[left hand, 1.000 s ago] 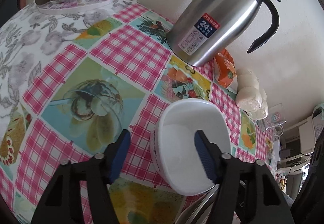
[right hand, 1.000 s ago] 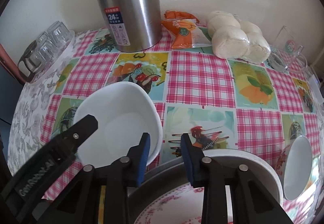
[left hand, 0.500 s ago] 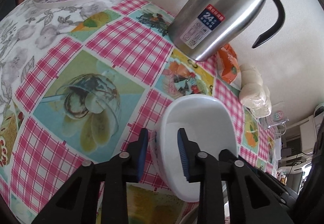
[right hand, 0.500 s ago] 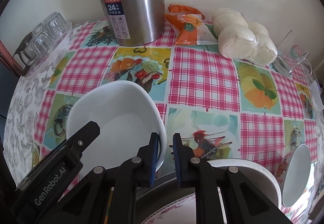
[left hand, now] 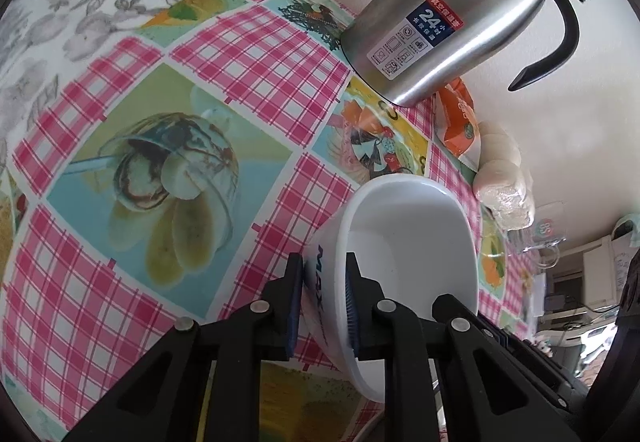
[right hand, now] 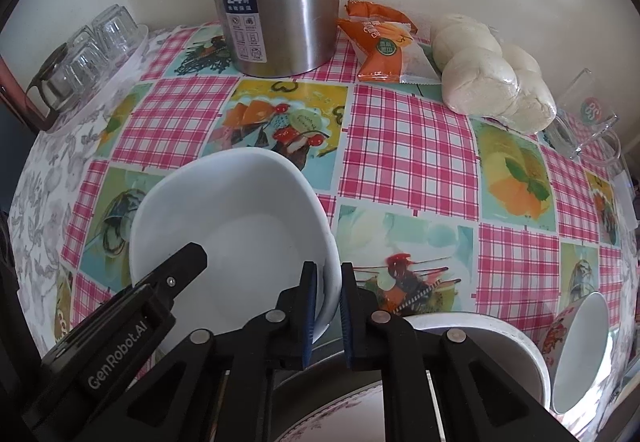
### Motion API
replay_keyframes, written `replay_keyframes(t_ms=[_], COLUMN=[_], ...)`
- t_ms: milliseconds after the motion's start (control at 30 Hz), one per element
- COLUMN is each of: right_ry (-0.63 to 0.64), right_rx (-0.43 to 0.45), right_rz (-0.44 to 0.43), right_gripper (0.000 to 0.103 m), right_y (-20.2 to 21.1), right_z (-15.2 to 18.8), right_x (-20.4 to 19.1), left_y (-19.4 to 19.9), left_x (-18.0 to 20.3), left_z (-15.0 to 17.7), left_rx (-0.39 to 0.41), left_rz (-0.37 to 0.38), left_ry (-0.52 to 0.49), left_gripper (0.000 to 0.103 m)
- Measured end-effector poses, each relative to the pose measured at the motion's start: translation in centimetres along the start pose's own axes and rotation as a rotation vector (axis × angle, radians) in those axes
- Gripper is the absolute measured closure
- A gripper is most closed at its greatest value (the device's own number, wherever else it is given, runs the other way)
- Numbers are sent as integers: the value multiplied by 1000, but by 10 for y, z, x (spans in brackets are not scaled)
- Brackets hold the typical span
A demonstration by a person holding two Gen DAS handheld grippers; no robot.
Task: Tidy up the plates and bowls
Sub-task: 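Lift the white square bowl and carry it over the steel basin with both tools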
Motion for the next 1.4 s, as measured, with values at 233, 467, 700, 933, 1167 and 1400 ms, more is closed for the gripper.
replay_keyframes(t_ms=[233,467,700,933,1167,1400], right_ry=[-1,-17,-37,-61,-84,-123], right_rx=[31,108,189,275,338,413], right_rz=[-21,-45,-78,-110,-150,-203], right_gripper=[92,92,92,92,92,92], right_y=[12,43,77,112,139,163], right_z=[5,10,23,42,64,92], right_x=[-1,0,7,18,34,56], left_y=[10,38,74,105,124,133], left_x=[0,17,41,69,95,127], left_z=[3,4,12,27,49,75], left_rx=[-5,40,97,151,183,206], left_rz=[52,84,92,65,41,-12], left_ry=[7,-33,-102,-186,-253,-344], left_gripper=[84,84,84,84,84,84])
Point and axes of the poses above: each gripper's, at about its wrist camera, not at the fingertips, and y roughly against the way its jaws point, x to its right, z to its underside, the point moved 9 cm from there along -y, roughly the way its jaws point, and after that the axes turned 14 degrees about -x, right-handed, at the moved point
